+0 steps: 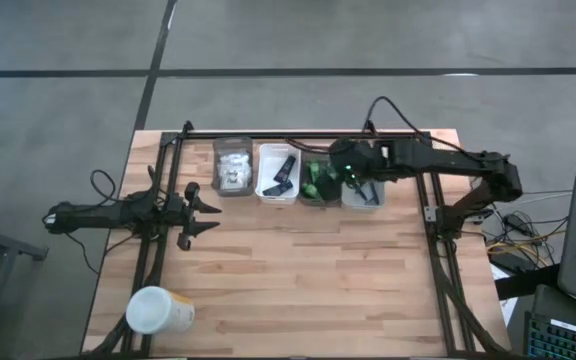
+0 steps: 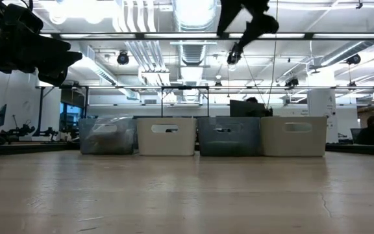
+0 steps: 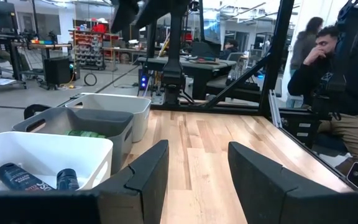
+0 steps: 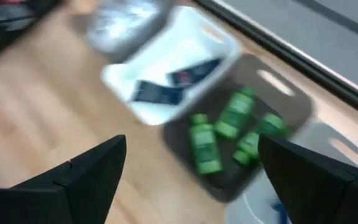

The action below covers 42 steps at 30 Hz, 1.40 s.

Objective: Pick & Place Travel size toiletries
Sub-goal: Return to Home Position

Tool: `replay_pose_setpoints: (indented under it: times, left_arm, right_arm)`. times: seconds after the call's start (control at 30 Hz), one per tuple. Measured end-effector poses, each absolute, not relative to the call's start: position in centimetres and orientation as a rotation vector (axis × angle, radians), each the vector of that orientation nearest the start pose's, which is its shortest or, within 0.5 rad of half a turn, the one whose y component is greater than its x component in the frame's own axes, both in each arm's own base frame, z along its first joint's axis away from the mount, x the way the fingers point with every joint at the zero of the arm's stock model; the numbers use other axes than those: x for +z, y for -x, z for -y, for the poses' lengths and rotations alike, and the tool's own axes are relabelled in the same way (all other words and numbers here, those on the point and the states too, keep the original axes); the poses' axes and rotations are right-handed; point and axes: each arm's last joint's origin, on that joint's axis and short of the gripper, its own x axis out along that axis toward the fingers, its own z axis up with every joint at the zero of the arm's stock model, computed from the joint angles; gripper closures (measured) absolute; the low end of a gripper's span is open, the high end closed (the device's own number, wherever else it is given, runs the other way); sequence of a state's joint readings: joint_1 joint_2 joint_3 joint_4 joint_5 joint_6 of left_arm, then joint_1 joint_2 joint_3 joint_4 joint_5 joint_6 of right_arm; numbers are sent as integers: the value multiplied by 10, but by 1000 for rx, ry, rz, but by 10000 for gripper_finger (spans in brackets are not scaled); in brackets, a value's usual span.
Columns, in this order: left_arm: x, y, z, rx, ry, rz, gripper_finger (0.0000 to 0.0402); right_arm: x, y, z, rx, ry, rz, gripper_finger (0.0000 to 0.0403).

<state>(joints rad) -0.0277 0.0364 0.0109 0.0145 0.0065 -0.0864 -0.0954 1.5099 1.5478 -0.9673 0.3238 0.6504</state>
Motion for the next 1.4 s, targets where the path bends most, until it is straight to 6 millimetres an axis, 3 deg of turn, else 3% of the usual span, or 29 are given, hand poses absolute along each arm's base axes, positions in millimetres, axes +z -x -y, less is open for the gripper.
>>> replay_pose_setpoints:
  times: [0.13, 0.27, 0.47, 0.63, 0.83, 1.23, 1.4]
  left_arm:
    - [166, -99, 3, -34, 86, -13, 229]
    - [166, -99, 3, -33, 86, -13, 229]
    - [166, -99, 3, -34, 86, -13, 229]
    - [166, -99, 3, -34, 86, -13, 229]
    - [166, -99, 3, -34, 86, -13, 229]
    - [166, -99, 3, -34, 86, -13, 229]
    - [166, -99, 3, -34, 86, -13, 229]
  right_arm:
    - [377, -293, 32, -485, -476, -722, 50]
    - [386, -281, 30, -430, -454, -686, 63]
    - [382, -268, 23, -306, -371, -721, 83]
    - [369, -260, 18, -158, -429, -729, 99]
    - [360, -243, 14, 37, -465, -567, 117]
    - [339, -156, 7, 82, -482, -292, 153]
    - [324, -134, 5, 91, -467, -162, 168]
